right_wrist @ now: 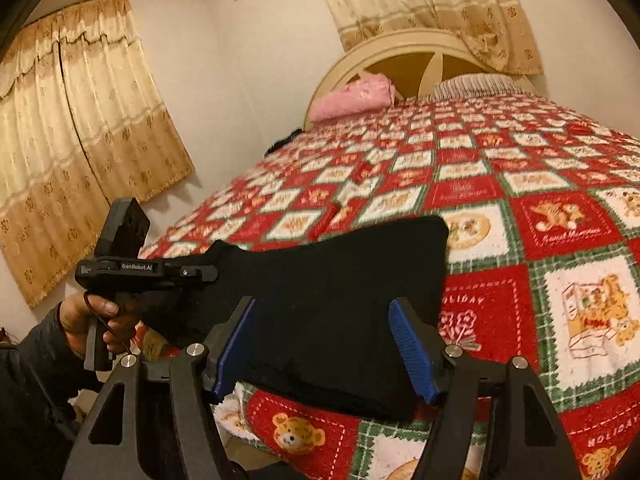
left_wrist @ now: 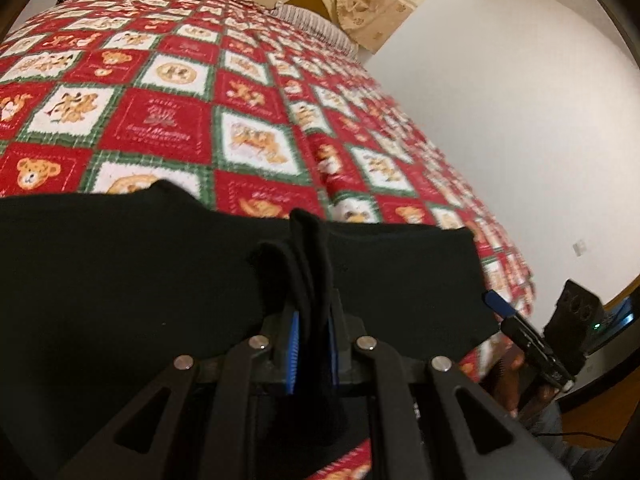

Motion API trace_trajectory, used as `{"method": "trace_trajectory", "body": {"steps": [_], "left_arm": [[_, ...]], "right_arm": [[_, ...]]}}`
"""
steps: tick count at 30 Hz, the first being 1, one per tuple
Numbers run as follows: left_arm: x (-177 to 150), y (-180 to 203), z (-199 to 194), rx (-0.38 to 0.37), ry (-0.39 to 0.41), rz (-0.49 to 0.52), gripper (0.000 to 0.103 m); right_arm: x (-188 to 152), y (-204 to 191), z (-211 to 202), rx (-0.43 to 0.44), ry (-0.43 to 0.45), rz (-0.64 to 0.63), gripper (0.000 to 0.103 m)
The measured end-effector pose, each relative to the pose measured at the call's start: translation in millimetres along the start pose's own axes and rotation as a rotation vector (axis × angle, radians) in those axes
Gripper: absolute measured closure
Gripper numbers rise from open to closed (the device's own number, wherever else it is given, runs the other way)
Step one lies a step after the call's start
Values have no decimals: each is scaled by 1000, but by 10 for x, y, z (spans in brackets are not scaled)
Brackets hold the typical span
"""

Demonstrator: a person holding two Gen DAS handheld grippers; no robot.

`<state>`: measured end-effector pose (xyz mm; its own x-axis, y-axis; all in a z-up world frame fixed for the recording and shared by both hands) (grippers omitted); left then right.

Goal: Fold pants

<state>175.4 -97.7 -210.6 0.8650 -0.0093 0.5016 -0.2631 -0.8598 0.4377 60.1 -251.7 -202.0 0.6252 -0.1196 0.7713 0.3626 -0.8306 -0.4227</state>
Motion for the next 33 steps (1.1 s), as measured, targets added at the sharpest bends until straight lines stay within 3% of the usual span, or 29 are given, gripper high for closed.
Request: {"method": "trace_trajectory", "body": {"steps": [1,6,8,10,12,17,22,26,30,33], "left_arm": [[-23,-28,49,2,-9,-10,88],[-36,-49,-24,-3,2,-15,79],[-14,-82,-160,21,25,2,69],[16,-165,-375,57,81,32,46],[41,-335,-602,121,135,55,36],[75,-1106,-1170,362,217,79,35],[71,-1903,-1552,517,258,-23,35],[-35,-2197,-1505,533,241,-86,35],[-90,-2253,-1293,499,210,-97,35],[-100,-2209,-1178,496,216,-51,22]], "right_arm": [[-54,23,68,-17,-38,-5,34],[-75,-59,64,-46,-32,-69,33],[-36,-94,0,-43,-2,-82,33],[26,-162,-77,-41,44,-108,33],[57,-253,-106,-52,62,-141,33],[78,-610,57,-4,-6,-228,33],[-5,-1095,390,65,-118,-392,33],[-61,-1391,681,121,-171,-461,33],[-150,-1572,947,171,-232,-484,33],[-259,-1536,1178,151,-301,-466,33]]}}
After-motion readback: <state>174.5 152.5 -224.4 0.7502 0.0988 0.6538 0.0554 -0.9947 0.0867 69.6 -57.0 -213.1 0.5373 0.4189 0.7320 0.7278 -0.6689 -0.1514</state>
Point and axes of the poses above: each gripper's, at about its wrist camera, not at the fingertips, and z roughly the way its jaws point, y to its right, x to its top, the point moved 7 cm from there along z, roughly the way its jaws point, and after that the axes turned 9 degrees about x, right-handed, at the moved point
